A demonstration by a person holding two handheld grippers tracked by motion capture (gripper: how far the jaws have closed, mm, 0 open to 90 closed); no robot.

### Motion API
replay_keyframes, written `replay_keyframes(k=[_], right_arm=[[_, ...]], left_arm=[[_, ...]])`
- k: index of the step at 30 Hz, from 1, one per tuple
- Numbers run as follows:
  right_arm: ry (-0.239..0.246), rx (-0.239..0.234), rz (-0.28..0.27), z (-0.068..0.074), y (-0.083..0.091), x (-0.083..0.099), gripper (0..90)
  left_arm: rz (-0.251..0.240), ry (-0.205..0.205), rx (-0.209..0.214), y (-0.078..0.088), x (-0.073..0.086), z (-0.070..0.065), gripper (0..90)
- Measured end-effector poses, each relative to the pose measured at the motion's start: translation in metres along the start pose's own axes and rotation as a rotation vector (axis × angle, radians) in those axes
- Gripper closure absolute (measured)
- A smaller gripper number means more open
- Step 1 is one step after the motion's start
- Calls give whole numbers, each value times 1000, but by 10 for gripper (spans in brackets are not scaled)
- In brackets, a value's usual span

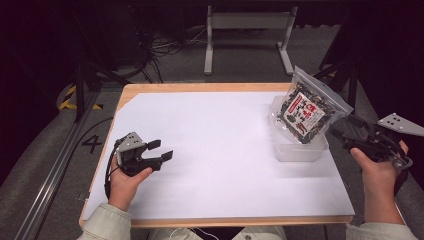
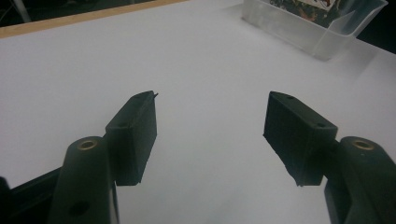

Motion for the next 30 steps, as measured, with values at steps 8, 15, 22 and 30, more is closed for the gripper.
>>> replay_keyframes(k=[8, 15, 22, 30], right_arm=[[44, -50, -13, 30, 8, -7, 185], [54, -70, 20, 60, 13, 3, 186], [61, -141, 45, 94, 10, 22, 191], [106, -236, 49, 121, -6, 34, 198]], left_arm=[[5, 0, 13, 5, 3, -5, 345], [0, -3, 26, 9, 5, -7, 342], [3, -6, 36, 9, 5, -11, 340], [-4, -14, 51, 15, 10, -16, 337]])
Point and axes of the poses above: each handheld gripper's, and its own axes: y roughly backward along the jaws, x roughly out of its underside, z roughly to its left, the point moved 4 cm from there along -y, roughly forward along the jaws, and after that the axes turned 10 degrees about y, right-handed, at the moved point
